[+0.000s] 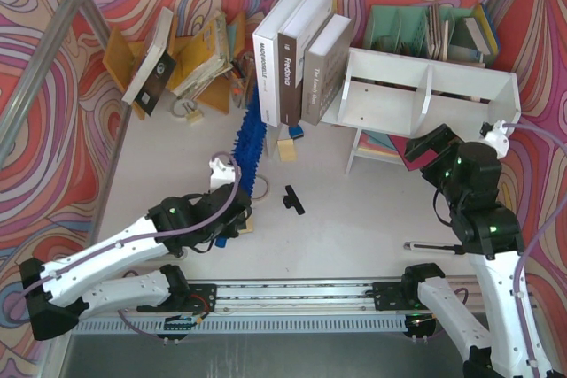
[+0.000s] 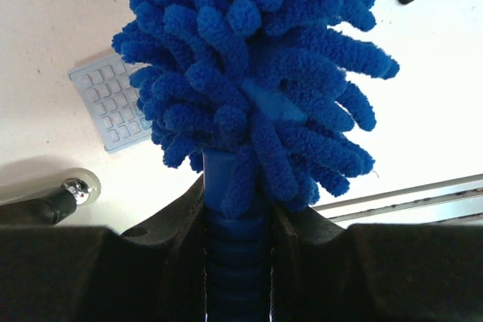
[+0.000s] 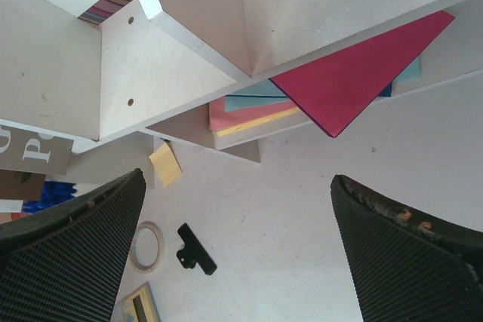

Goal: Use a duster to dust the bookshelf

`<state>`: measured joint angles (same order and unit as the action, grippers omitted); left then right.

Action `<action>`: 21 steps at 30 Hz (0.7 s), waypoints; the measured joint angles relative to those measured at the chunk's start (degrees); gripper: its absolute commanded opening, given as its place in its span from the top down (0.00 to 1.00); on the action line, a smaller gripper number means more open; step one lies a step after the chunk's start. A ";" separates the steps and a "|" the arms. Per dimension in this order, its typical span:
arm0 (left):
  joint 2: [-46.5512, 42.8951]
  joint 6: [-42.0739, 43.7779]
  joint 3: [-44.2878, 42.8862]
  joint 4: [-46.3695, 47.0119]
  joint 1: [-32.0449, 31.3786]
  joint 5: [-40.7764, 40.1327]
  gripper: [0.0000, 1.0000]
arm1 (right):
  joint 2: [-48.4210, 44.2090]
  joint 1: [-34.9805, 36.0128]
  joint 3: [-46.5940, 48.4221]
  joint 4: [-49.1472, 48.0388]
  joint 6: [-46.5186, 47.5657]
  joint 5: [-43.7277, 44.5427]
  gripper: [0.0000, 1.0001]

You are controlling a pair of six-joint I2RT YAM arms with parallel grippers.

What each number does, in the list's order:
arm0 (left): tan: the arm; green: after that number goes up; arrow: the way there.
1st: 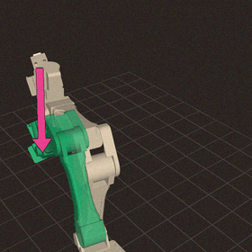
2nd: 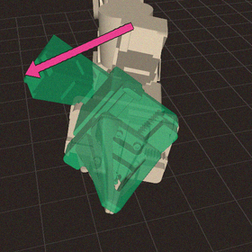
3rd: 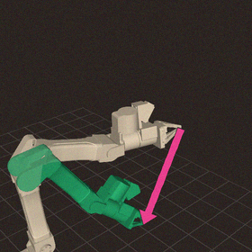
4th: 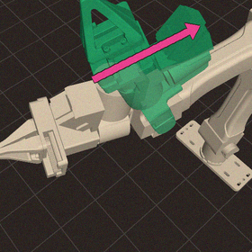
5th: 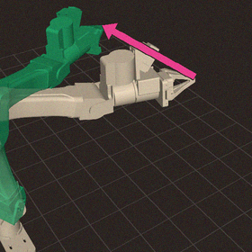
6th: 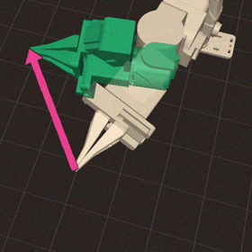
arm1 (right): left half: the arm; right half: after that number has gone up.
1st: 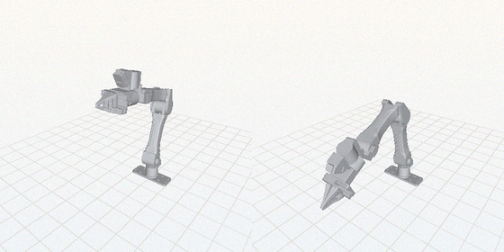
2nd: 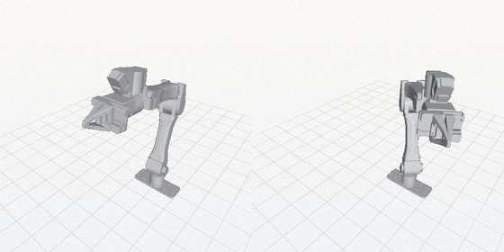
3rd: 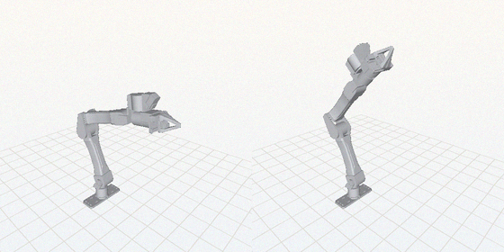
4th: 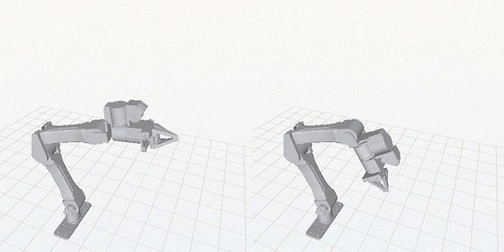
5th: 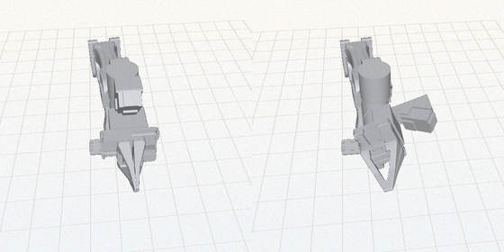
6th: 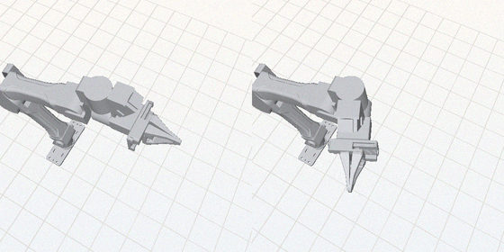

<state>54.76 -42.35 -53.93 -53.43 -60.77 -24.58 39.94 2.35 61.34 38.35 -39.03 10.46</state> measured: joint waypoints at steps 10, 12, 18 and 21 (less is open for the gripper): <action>2.27 0.50 11.58 5.97 1.51 4.02 1.00 | 0.57 0.00 0.11 -0.13 -0.02 -0.02 0.01; 2.29 0.66 12.04 6.01 2.01 4.04 1.00 | 0.59 0.00 0.11 -0.17 0.00 0.00 0.01; 0.92 1.05 8.04 4.22 2.91 1.99 1.00 | 0.59 0.00 0.11 -0.42 0.22 -0.15 0.01; -2.08 1.01 3.56 2.75 2.91 0.07 1.00 | 0.63 0.00 0.13 -0.46 0.52 -0.59 0.01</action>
<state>52.69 -41.34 -50.37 -50.68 -57.87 -24.51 40.58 2.35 61.47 37.89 -38.50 9.87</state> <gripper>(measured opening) 0.346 0.987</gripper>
